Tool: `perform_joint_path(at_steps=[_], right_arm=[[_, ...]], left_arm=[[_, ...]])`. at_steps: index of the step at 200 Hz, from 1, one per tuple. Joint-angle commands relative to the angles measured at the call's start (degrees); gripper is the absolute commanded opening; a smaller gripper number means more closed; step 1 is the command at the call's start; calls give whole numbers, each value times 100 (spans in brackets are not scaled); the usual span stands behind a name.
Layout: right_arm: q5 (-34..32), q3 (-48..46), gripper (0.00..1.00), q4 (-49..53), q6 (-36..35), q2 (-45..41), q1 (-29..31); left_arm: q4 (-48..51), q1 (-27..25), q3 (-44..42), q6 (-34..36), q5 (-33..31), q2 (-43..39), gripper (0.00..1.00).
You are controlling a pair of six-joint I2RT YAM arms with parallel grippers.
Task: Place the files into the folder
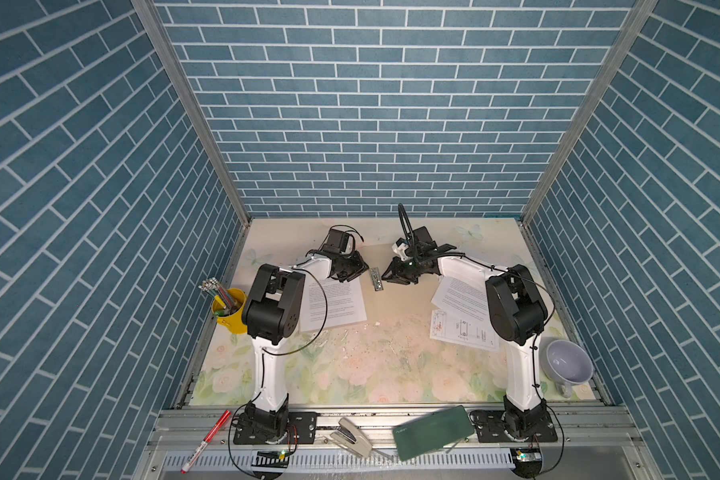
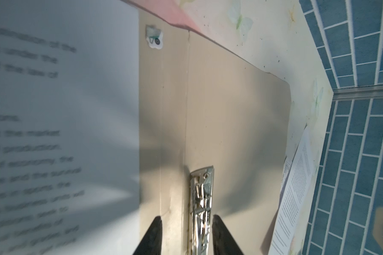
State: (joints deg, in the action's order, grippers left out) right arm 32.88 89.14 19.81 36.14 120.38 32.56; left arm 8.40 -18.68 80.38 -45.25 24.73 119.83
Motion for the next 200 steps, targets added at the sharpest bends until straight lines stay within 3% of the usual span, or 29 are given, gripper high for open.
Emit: perform_joint_path(at_steps=[1,70,200], right_arm=[[169,-168,26,147,-80,142,-12],[182,-339,26,118,47,170,-13],[158,-670,25,-358,568,9,-4]], left_arm=[[-30,-44,274,-197,65,252,36],[-241,-110,400,-470,102,567,21],[-332,-125,236,-461,56,559,12]])
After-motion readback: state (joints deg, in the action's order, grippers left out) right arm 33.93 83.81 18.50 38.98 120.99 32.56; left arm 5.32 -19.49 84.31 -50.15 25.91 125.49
